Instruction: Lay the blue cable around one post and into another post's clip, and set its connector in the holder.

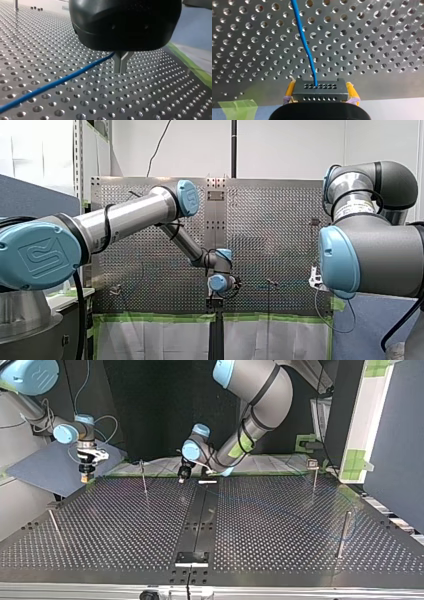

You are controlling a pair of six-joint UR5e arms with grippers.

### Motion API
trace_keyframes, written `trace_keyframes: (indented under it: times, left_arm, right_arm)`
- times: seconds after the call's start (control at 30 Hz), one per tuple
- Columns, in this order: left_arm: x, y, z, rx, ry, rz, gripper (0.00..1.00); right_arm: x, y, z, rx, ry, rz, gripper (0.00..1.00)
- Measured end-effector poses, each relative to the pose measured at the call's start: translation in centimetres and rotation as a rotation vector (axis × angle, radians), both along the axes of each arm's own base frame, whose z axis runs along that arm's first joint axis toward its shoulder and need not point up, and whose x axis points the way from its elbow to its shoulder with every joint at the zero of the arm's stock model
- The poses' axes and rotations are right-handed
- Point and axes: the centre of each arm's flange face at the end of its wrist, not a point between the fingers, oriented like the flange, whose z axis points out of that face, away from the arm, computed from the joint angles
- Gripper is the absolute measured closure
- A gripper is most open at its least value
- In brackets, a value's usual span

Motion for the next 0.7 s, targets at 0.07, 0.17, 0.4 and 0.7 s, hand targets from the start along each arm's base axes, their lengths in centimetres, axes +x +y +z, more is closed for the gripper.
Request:
trace_keyframes:
  times: [0.07, 0.17, 0.4, 0.7]
  left_arm:
    - [-0.1, -0.1, 0.1, 0.015, -0.01, 0.011, 1.0]
    - [0.0, -0.1, 0.3, 0.031, -0.022, 0.029, 1.0]
    - [0.3, 0.2, 0.6, 0.045, -0.036, 0.083, 1.0]
    - [0.4, 0.2, 0.7, 0.045, -0.042, 0.103, 1.0]
  right_arm:
    - [0.0, -0.2, 0.1, -0.005, 0.001, 0.0, 1.0]
    - [0.0, -0.5, 0.1, -0.006, 0.004, 0.0, 1.0]
    - [-0.3, -1.1, 0.2, -0.008, 0.009, -0.003, 1.0]
    - [-0.6, -2.1, 0.8, -0.024, 0.014, -0.008, 1.0]
